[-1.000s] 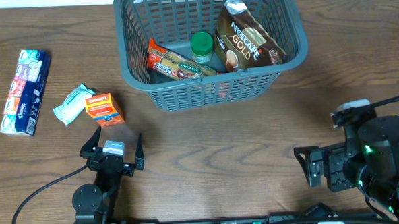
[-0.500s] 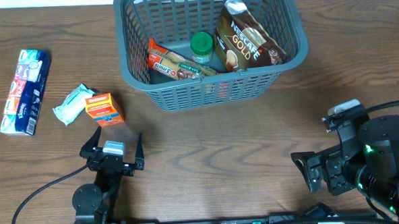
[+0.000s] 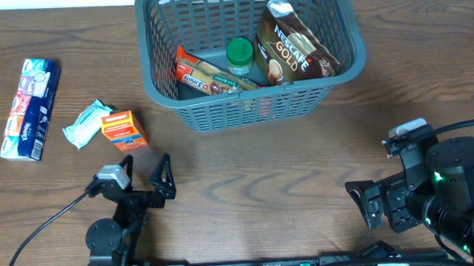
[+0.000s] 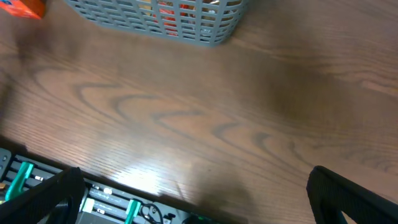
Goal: Pack container
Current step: 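Move the left gripper toward the Redoxon box and Kleenex pack, then grasp the orange Redoxon box with the left gripper, then lift the Redoxon box over the basket and release it inside, then move the left gripper back and grasp the light-green wipes pack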
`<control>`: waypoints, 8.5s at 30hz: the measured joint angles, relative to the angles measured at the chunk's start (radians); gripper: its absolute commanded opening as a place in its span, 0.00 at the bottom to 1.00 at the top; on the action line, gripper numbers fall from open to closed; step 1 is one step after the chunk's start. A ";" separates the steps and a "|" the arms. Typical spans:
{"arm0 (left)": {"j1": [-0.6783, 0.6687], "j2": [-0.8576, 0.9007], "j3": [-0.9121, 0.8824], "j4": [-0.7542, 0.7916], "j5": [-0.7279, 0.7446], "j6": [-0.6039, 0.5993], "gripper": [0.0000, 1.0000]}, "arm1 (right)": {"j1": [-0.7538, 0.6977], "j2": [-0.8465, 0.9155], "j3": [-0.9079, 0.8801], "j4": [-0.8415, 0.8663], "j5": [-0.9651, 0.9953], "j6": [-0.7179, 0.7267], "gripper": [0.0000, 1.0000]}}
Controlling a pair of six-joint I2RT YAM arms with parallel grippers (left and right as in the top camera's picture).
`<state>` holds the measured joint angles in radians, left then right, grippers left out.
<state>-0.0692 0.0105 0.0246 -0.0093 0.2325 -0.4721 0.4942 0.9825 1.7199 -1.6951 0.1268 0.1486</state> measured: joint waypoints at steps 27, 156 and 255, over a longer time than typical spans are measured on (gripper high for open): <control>0.000 0.481 0.608 -0.525 -0.227 0.115 0.99 | 0.000 0.001 0.003 0.000 -0.001 0.000 0.99; 0.021 1.071 1.358 -0.499 -0.374 0.416 0.28 | 0.000 0.001 0.003 0.000 -0.003 0.000 0.99; 0.380 1.753 1.238 -0.533 -0.186 0.439 0.98 | 0.000 0.001 0.005 0.000 -0.003 0.000 0.99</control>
<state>0.3111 1.7634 1.2625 -0.5423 0.0463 -0.0326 0.4942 0.9836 1.7245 -1.6955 0.1238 0.1482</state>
